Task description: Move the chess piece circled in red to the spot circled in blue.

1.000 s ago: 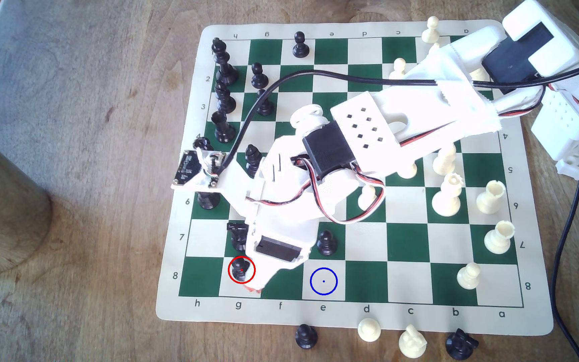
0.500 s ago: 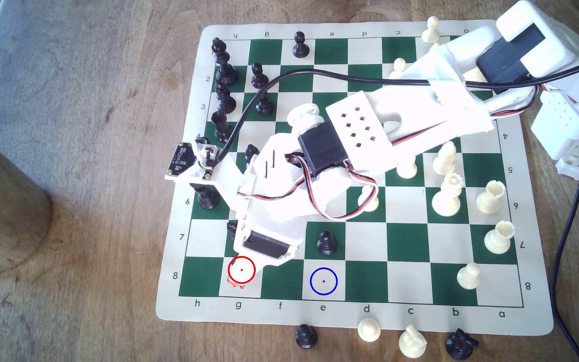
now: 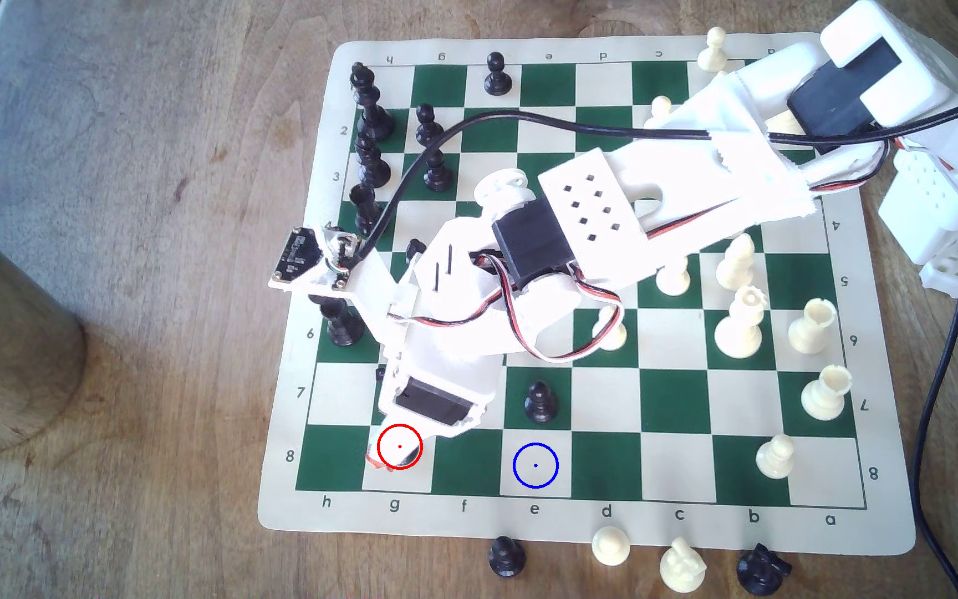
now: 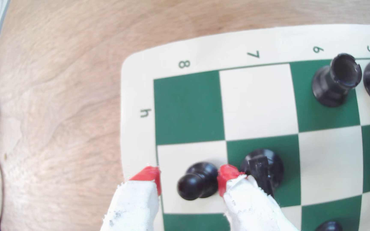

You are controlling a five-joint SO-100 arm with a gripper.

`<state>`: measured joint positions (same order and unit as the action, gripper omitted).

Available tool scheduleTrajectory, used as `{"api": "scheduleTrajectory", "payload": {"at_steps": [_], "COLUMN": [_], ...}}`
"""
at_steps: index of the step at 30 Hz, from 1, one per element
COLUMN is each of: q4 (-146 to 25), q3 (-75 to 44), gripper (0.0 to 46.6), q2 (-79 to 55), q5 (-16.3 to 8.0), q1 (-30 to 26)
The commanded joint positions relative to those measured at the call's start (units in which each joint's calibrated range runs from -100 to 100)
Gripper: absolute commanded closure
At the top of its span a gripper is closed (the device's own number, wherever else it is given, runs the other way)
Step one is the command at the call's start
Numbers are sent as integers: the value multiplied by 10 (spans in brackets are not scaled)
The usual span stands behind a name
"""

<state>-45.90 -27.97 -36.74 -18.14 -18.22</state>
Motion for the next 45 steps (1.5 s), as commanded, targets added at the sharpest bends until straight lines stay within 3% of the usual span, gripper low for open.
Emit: {"api": "scheduleTrajectory", "payload": {"at_steps": [1, 24, 30, 31, 35, 45], "q4": [-5, 10, 10, 10, 9, 12], "q3": [-38, -63, -63, -63, -63, -58], "gripper": [328, 342, 375, 430, 463, 463], "q2": [22, 0, 0, 0, 0, 52], "q5": [0, -1, -1, -1, 0, -11], "q1": [1, -7, -9, -10, -12, -14]}}
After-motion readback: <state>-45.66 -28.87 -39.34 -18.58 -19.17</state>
